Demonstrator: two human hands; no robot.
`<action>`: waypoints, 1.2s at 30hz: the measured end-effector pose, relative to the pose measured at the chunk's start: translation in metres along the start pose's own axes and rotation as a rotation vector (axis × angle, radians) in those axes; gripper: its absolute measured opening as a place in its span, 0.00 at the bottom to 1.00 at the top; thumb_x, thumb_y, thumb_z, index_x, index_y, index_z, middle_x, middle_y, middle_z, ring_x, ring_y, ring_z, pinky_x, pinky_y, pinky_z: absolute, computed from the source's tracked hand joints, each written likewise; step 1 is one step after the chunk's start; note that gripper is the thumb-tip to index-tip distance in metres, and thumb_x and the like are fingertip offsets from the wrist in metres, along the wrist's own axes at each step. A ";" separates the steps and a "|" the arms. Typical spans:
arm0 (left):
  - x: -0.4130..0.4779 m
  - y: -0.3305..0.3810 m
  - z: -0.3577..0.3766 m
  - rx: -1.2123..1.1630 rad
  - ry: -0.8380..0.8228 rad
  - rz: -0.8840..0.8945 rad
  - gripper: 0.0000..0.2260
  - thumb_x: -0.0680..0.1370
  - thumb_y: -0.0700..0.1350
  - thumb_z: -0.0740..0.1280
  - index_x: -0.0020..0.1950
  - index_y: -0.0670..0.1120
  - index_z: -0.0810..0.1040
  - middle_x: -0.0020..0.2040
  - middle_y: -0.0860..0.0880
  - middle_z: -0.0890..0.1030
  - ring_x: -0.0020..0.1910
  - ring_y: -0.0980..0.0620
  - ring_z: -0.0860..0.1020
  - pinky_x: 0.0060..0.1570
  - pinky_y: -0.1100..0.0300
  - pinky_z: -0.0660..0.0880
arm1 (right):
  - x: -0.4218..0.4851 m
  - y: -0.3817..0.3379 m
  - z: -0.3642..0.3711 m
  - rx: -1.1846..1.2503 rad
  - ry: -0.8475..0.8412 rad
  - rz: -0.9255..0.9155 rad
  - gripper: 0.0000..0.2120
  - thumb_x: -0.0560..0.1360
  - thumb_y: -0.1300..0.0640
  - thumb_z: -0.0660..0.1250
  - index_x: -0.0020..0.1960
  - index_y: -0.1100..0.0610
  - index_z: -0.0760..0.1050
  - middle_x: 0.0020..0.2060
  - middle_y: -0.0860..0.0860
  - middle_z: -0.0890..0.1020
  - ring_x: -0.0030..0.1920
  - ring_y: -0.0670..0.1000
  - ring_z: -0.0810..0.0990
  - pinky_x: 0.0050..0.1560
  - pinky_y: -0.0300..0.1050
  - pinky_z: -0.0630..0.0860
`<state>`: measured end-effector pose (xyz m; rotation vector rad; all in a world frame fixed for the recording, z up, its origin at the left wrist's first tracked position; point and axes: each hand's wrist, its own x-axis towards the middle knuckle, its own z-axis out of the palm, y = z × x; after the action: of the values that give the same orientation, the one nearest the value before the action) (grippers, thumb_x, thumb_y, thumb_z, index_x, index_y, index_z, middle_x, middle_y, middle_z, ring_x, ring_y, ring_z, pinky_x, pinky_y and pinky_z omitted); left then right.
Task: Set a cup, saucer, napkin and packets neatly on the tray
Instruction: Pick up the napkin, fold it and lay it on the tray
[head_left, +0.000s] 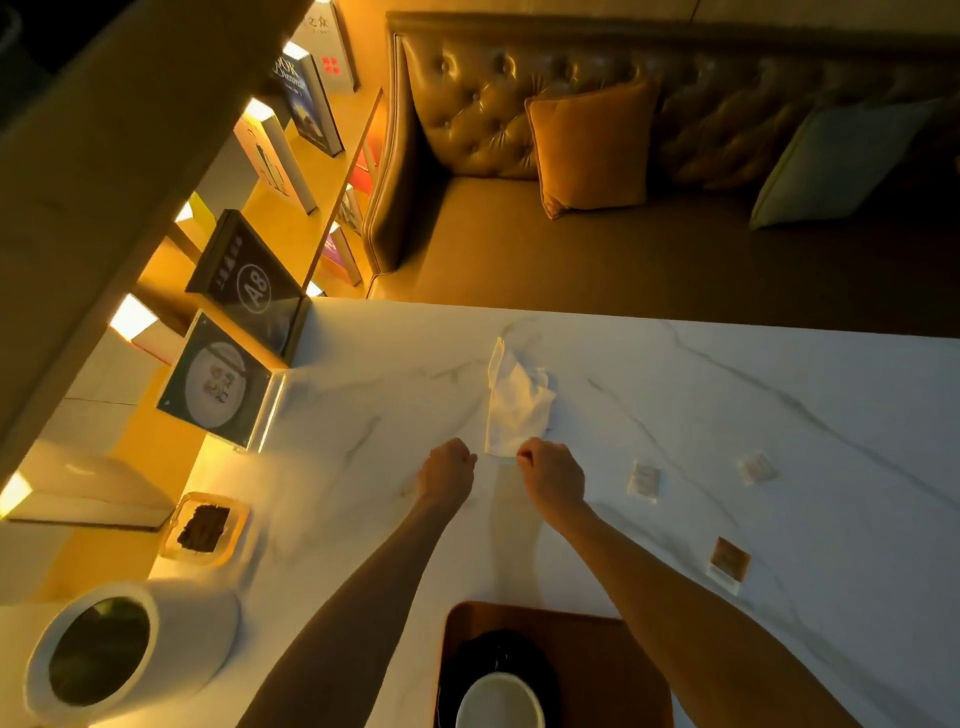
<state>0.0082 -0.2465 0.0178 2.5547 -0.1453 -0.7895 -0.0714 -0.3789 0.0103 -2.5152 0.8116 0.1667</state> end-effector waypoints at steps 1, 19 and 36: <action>0.010 0.002 0.006 -0.027 -0.010 -0.013 0.10 0.80 0.47 0.63 0.52 0.43 0.79 0.52 0.43 0.83 0.52 0.42 0.80 0.47 0.54 0.74 | 0.010 -0.002 0.009 -0.009 0.004 -0.001 0.13 0.79 0.51 0.59 0.50 0.55 0.80 0.45 0.54 0.83 0.47 0.54 0.80 0.43 0.48 0.78; 0.028 0.016 0.040 -0.602 -0.190 -0.155 0.13 0.75 0.45 0.70 0.53 0.38 0.72 0.49 0.36 0.80 0.44 0.47 0.77 0.48 0.49 0.79 | 0.015 0.002 0.053 0.234 -0.051 -0.007 0.11 0.78 0.52 0.64 0.53 0.58 0.77 0.47 0.54 0.82 0.48 0.52 0.81 0.49 0.42 0.78; -0.175 0.047 -0.110 0.040 0.141 0.701 0.09 0.82 0.38 0.57 0.56 0.48 0.73 0.55 0.45 0.75 0.51 0.50 0.74 0.54 0.58 0.71 | -0.126 -0.060 -0.135 0.446 0.101 -0.350 0.18 0.75 0.51 0.68 0.65 0.51 0.73 0.62 0.49 0.78 0.61 0.48 0.76 0.64 0.48 0.72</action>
<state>-0.0747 -0.2047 0.2085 2.3254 -0.9504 -0.3309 -0.1442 -0.3366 0.1856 -2.2020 0.3774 -0.2362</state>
